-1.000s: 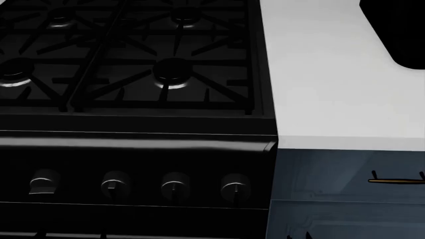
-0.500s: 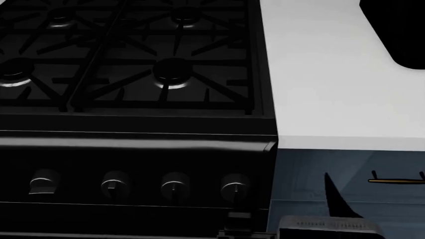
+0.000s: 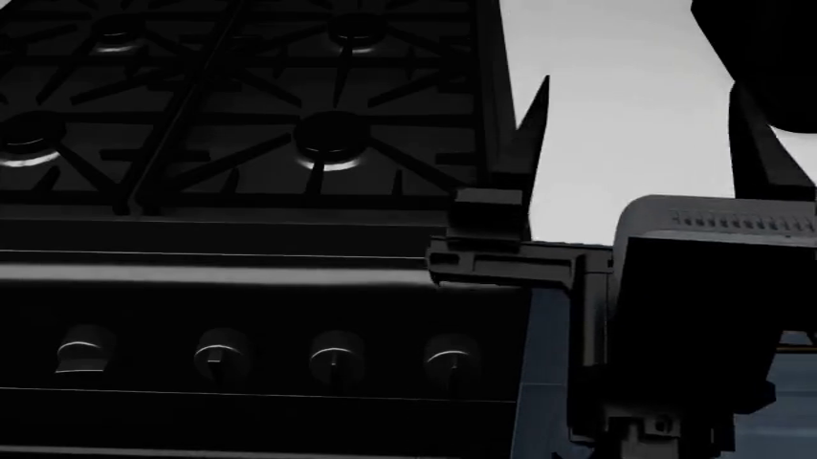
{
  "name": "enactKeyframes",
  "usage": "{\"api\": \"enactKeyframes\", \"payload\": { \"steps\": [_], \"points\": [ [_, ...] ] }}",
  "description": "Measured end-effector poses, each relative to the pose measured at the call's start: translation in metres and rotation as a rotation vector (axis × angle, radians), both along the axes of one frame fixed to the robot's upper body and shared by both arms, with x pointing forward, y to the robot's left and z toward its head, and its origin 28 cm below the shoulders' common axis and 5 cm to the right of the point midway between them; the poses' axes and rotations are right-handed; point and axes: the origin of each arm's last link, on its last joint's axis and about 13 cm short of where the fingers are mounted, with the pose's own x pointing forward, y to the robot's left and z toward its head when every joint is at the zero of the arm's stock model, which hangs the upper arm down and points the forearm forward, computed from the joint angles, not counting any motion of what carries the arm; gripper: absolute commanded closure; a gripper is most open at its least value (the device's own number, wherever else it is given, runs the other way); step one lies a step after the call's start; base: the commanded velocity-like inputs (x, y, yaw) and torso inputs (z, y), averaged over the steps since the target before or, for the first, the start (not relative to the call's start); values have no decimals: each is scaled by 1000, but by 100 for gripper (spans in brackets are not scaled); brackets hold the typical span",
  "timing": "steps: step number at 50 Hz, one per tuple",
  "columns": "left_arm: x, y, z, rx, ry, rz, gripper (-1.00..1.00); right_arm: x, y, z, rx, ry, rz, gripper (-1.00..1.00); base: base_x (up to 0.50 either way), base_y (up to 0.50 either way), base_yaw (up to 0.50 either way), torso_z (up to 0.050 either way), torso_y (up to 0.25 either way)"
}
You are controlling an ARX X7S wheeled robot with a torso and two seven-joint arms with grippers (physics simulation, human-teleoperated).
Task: Press the stop button on the microwave
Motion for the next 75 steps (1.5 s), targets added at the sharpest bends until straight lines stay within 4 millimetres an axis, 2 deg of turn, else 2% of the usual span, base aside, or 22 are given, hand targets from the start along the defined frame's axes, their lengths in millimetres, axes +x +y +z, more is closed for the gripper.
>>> {"api": "enactKeyframes", "payload": {
  "steps": [12, 28, 37, 52, 61, 75],
  "points": [
    [-19, -3, -5, -45, 64, 28, -100, 24, 5, 70, -10, -74, -9, -100, 0, 0, 0, 0, 0],
    [-26, -4, -6, -60, 85, 38, -100, 88, 19, 169, -26, -34, -43, -100, 0, 0, 0, 0, 0],
    [-26, -4, -6, -62, 87, 39, -100, 110, 31, 219, -29, 7, -30, -100, 0, 0, 0, 0, 0],
    [-27, -4, -6, -64, 89, 40, -100, 127, 49, 262, -49, 52, 7, -100, 0, 0, 0, 0, 0],
    [-28, -5, -6, -64, 92, 41, -100, 120, 51, 284, -31, 6, 10, -100, 365, -30, 0, 0, 0],
    [-26, -4, -6, -63, 88, 40, -100, 106, 46, 312, 49, -53, 9, -100, 0, 0, 0, 0, 0]
  ]
}}
